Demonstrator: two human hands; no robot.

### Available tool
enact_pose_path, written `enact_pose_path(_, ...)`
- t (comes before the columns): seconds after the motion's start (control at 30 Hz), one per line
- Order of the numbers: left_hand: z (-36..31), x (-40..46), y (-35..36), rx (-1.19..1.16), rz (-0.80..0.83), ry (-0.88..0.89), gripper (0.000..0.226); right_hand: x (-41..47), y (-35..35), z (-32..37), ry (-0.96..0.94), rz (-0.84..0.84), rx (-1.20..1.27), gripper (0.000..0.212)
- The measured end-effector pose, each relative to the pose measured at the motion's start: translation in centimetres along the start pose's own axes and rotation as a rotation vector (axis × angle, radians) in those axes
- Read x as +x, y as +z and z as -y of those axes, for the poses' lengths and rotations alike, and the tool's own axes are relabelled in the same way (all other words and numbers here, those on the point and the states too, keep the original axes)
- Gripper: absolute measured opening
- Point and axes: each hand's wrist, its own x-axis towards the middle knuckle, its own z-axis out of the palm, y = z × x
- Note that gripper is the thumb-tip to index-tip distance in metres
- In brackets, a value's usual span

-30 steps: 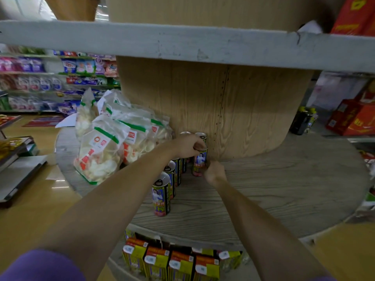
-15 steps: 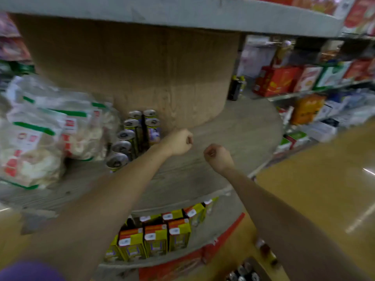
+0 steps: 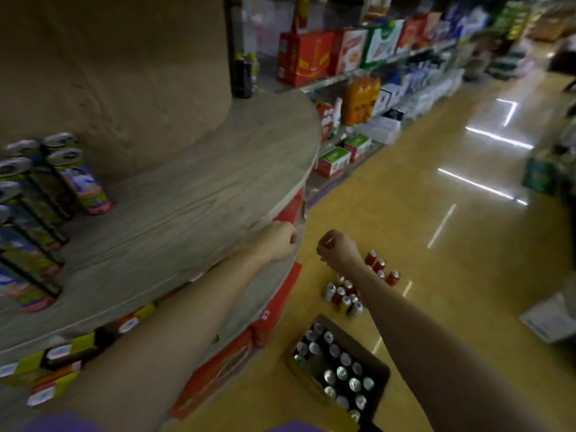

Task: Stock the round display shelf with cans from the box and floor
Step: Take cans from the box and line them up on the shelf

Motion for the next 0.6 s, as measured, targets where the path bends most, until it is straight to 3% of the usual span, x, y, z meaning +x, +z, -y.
enact_pose_path(0.2,-5.6,4.8,9.1,-0.036,0.234,-0.026,0.008,-0.8,-3.4,-9.4,0.116,0.029,-0.008,0.008)
enact_pose_path(0.33,-8.1,6.6,16.7,-0.063,0.307,-0.155,0.015,-1.0,-4.6,-16.4,0.157,0.133,-0.033,0.01)
enact_pose_path(0.5,-10.4,7.4,25.0,-0.031,0.433,-0.266,0.011,-0.5,-4.3,-25.7,0.26,0.175,0.141,0.009)
enact_pose_path(0.6,-11.0,7.6,27.1,-0.063,0.423,-0.38,0.01,-0.1,-3.5,-29.5,0.345,0.215,0.211,0.008)
